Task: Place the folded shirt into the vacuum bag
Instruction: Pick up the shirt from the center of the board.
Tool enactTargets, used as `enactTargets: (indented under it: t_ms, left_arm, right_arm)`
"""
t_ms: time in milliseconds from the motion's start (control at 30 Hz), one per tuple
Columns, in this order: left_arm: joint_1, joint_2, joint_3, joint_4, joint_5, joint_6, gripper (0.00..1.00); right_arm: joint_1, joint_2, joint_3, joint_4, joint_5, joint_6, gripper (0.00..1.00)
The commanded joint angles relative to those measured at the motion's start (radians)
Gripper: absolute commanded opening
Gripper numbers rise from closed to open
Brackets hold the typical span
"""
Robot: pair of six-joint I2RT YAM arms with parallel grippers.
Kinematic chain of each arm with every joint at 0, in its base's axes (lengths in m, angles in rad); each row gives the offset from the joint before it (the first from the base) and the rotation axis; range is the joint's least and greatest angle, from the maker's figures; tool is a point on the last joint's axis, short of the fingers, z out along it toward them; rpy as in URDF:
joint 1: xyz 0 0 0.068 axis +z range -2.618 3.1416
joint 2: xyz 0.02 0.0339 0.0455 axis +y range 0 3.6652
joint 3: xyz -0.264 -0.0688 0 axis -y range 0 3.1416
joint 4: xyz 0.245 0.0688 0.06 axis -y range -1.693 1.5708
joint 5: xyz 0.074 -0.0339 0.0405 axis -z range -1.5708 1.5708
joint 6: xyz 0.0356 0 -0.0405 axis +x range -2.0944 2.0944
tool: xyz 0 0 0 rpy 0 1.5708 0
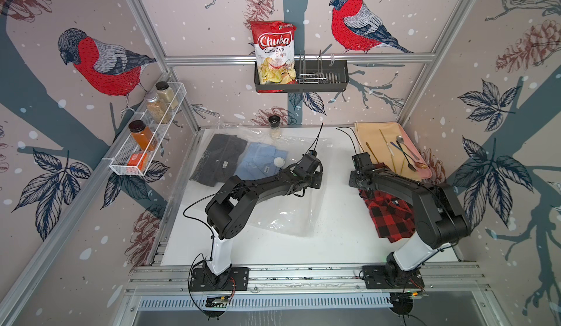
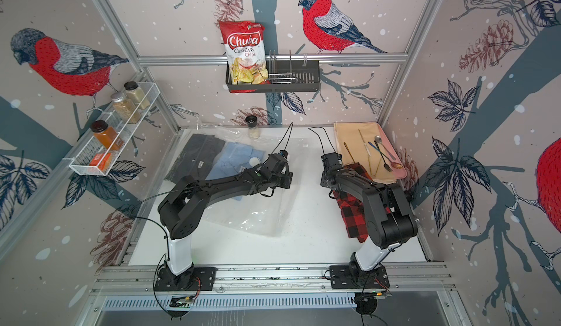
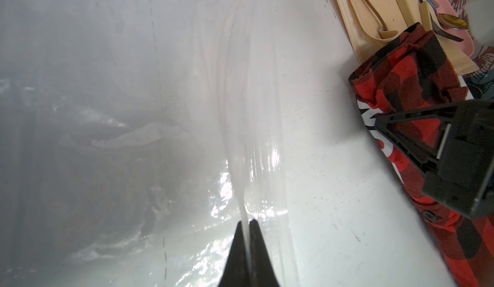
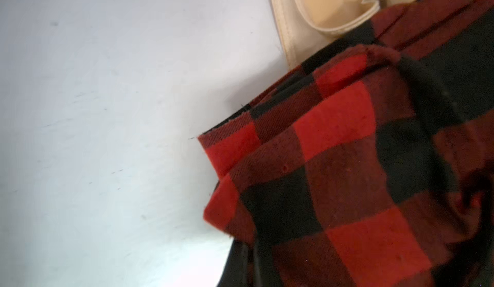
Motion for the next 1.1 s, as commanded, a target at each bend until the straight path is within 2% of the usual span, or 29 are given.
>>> enactTargets:
  t_ms: [0, 200, 367, 567, 700, 933, 1067]
  left_arm:
    - [0.000, -0.009, 0.001, 0.007, -0.018, -0.002, 0.00]
    - [0.001, -0.003, 0.006, 0.016, 0.002, -0.006, 0.00]
    - [0.002, -0.001, 0.006, 0.017, 0.002, -0.006, 0.00]
    - [0.009, 0.012, 0.011, 0.030, 0.021, -0.008, 0.00]
    - [0.008, 0.037, 0.033, 0.035, 0.044, -0.010, 0.00]
    - [0.010, 0.084, 0.080, 0.035, 0.058, -0.010, 0.00]
    - [0.012, 0.106, 0.104, 0.030, 0.071, -0.009, 0.00]
  right_arm:
    - [0.036, -0.032, -0.010, -0.002, -0.027, 0.035, 0.04]
    - [0.110, -0.030, 0.008, 0.041, -0.133, 0.061, 0.03]
    - [0.121, 0.029, 0.021, 0.109, -0.263, 0.074, 0.02]
    - [0.092, 0.055, 0.050, 0.136, -0.339, 0.079, 0.01]
    - [0.044, 0.023, 0.037, 0.183, -0.435, 0.096, 0.00]
    - [-0.015, -0.046, -0.006, 0.249, -0.511, 0.135, 0.00]
    - [-0.035, -0.068, -0.034, 0.350, -0.621, 0.185, 0.00]
